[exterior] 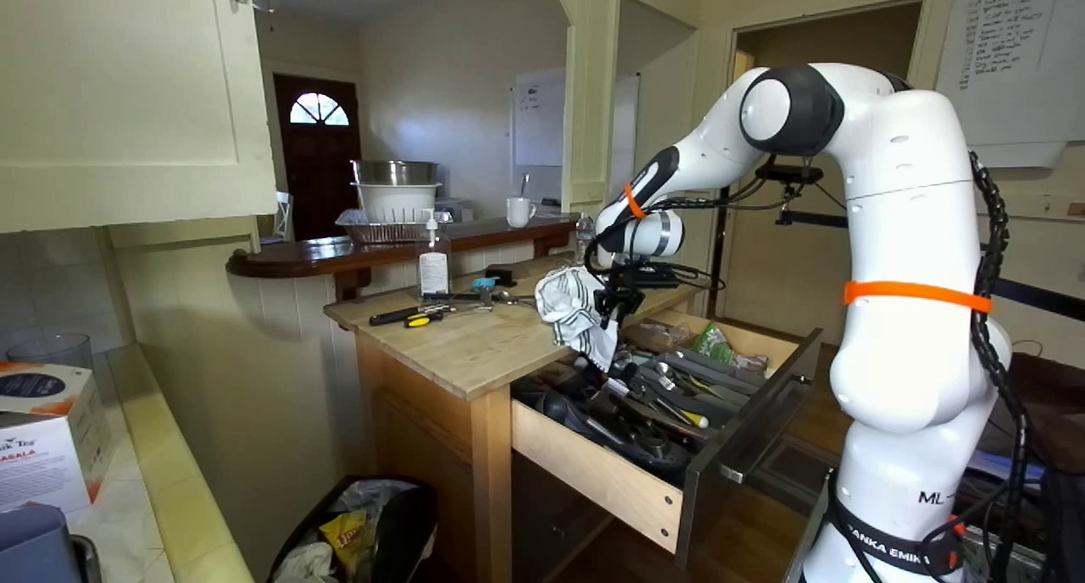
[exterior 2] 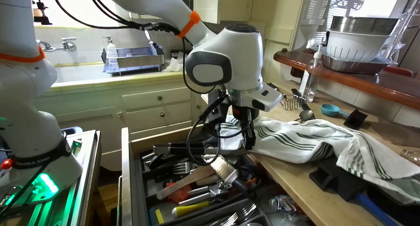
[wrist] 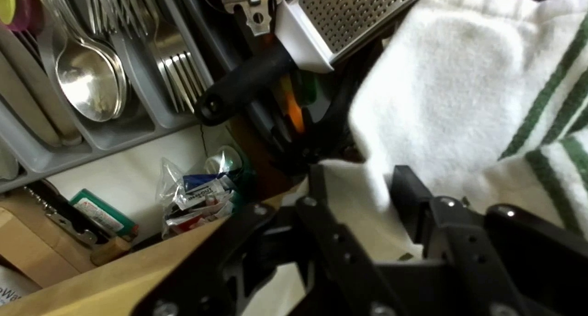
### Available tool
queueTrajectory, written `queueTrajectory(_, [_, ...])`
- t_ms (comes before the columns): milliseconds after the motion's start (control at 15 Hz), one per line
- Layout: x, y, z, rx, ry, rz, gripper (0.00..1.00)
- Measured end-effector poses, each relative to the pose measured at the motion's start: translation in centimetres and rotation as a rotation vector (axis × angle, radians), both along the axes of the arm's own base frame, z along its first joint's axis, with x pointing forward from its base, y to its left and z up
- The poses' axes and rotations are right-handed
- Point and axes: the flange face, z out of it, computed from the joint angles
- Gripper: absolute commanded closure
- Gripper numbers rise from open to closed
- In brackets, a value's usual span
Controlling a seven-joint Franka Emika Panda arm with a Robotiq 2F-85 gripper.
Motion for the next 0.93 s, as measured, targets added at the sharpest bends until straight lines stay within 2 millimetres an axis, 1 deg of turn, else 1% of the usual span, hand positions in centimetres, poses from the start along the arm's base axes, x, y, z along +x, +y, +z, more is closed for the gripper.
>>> queueTrajectory(67, [-0.1, 0.2, -0.1, 0.011, 0.012, -0.001, 0.16])
queueTrajectory(200, [-0.4, 0.6, 0.0, 0.032, 0.033, -0.002, 0.03])
queueTrajectory(267, [-0.6, 0.8, 0.2, 0.041, 0.040, -0.006, 0.00])
queueTrajectory(400, [-0.9, 0.9, 0.9, 0.052, 0.043, -0.022, 0.00])
queueTrajectory(733, [-1.9, 0.4, 3.9, 0.093, 0.039, -0.067, 0.00])
queueTrajectory(933, [-2.2, 1.7, 4.8, 0.210, 0.046, -0.085, 0.00])
